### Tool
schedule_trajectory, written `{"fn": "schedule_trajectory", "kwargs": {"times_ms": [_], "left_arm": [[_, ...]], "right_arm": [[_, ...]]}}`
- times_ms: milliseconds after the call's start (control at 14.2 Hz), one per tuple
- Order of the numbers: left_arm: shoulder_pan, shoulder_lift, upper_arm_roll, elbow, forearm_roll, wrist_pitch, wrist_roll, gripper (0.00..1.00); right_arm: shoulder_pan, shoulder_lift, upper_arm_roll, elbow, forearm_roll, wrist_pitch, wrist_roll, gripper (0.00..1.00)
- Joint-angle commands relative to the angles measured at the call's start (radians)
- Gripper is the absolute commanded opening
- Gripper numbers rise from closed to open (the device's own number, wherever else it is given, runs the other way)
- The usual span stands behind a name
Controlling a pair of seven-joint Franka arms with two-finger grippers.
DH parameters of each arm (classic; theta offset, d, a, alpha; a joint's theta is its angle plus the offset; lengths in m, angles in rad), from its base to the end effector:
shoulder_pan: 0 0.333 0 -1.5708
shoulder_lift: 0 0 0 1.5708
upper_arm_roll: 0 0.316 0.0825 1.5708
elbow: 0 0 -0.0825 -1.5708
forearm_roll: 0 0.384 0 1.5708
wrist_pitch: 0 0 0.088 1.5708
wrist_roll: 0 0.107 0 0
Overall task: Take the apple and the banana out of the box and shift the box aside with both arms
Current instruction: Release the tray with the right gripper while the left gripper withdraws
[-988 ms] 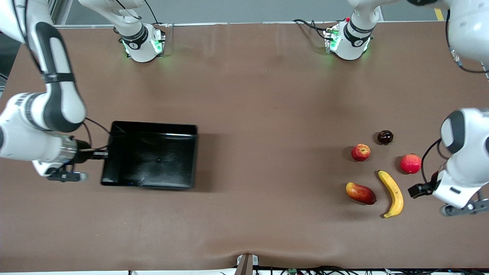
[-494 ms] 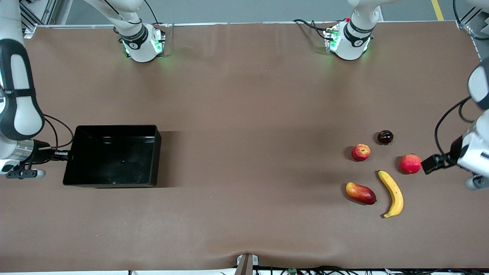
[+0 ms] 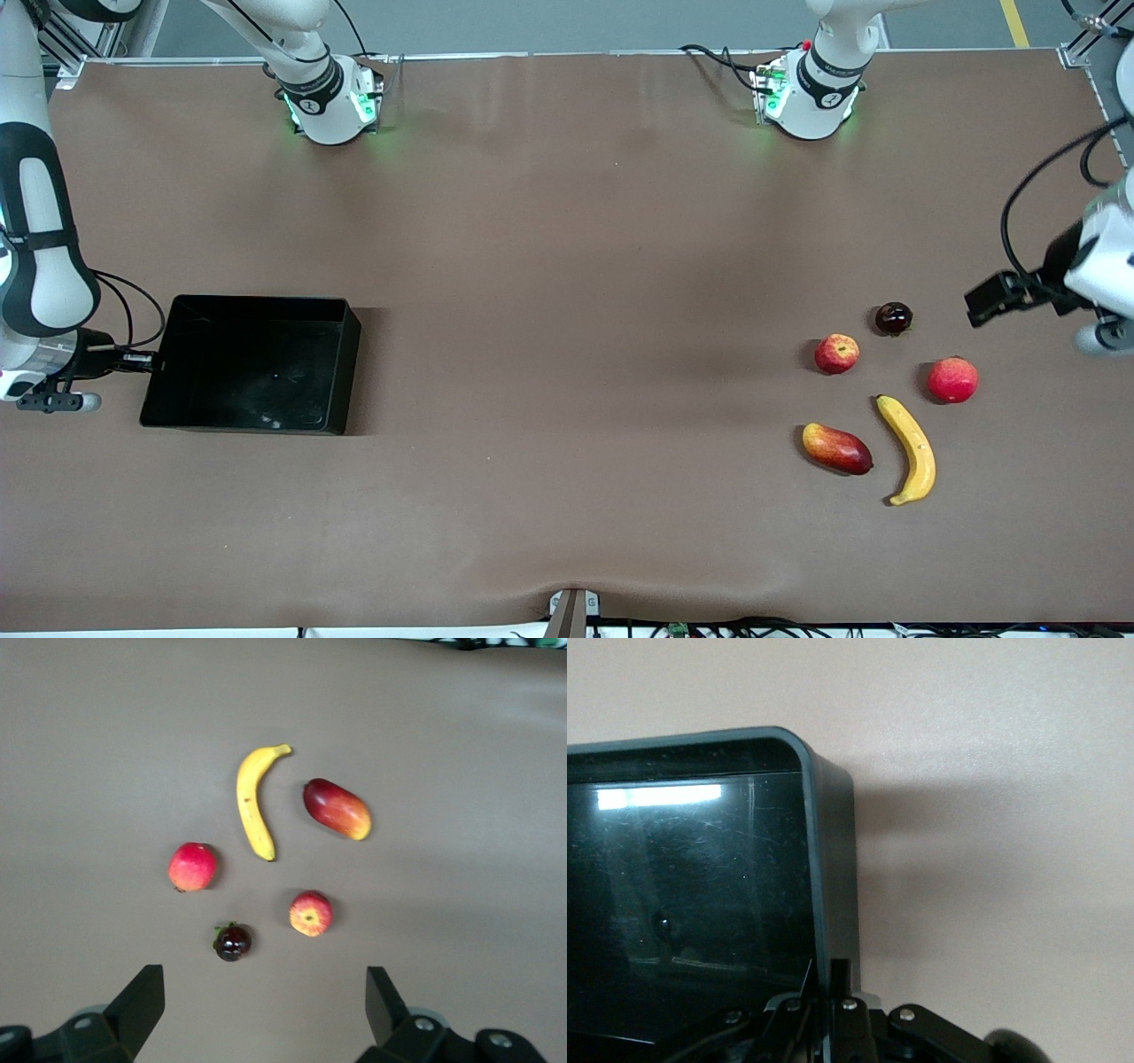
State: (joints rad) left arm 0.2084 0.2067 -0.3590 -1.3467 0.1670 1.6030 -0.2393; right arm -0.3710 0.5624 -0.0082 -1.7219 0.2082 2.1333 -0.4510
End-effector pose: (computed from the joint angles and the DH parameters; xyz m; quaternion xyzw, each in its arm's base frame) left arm 0.6167 -0.0507 0.6194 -0.9972 -0.0488 -0.0395 0.0406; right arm 0.6112 -0.2333 0.2491 -0.9935 0.0258 0.0358 0.1046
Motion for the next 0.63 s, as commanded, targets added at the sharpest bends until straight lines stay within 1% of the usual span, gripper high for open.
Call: {"fn": "schedule_trajectory", "kwargs": {"times_ms": [0,71,141,282,353,494,564], "left_arm": [[-0.003,-0.078,0.008,-0.034,-0.038,-0.046,0.023,1.0],[-0.015,-0.09,0.012,-0.043,-0.04,-0.064,0.025,1.0],[-0.036,-0.111,0.041,-0.055,-0.038,-0.078,0.035,1.0],[-0.125,-0.159,0.141,-0.1,-0.05,-0.081,0.063,1.0],[-0.148,-0.182,0.181,-0.124,-0.075,-0.084,0.063,1.0],[-0.191,-0.216,0.247,-0.161,-0.101,-0.084,0.064,1.0],[-0.202,-0.233,0.256,-0.169,-0.109,-0.084,0.064,1.0]], "right_arm": [[-0.029,0.011,0.025,0.037,0.014,-0.018,-0.008,0.29],[-0.028,0.011,0.025,0.047,0.014,-0.019,-0.002,0.93],[-0.025,0.011,0.025,0.06,0.014,-0.027,-0.008,1.0],[-0.017,0.008,0.028,0.099,0.014,-0.026,-0.011,1.0],[-0.016,0.008,0.034,0.14,0.011,-0.027,-0.015,1.0],[0.03,0.002,0.033,0.229,-0.018,-0.047,-0.034,1.0],[0.044,-0.001,0.031,0.273,-0.059,-0.08,-0.034,1.0]]}}
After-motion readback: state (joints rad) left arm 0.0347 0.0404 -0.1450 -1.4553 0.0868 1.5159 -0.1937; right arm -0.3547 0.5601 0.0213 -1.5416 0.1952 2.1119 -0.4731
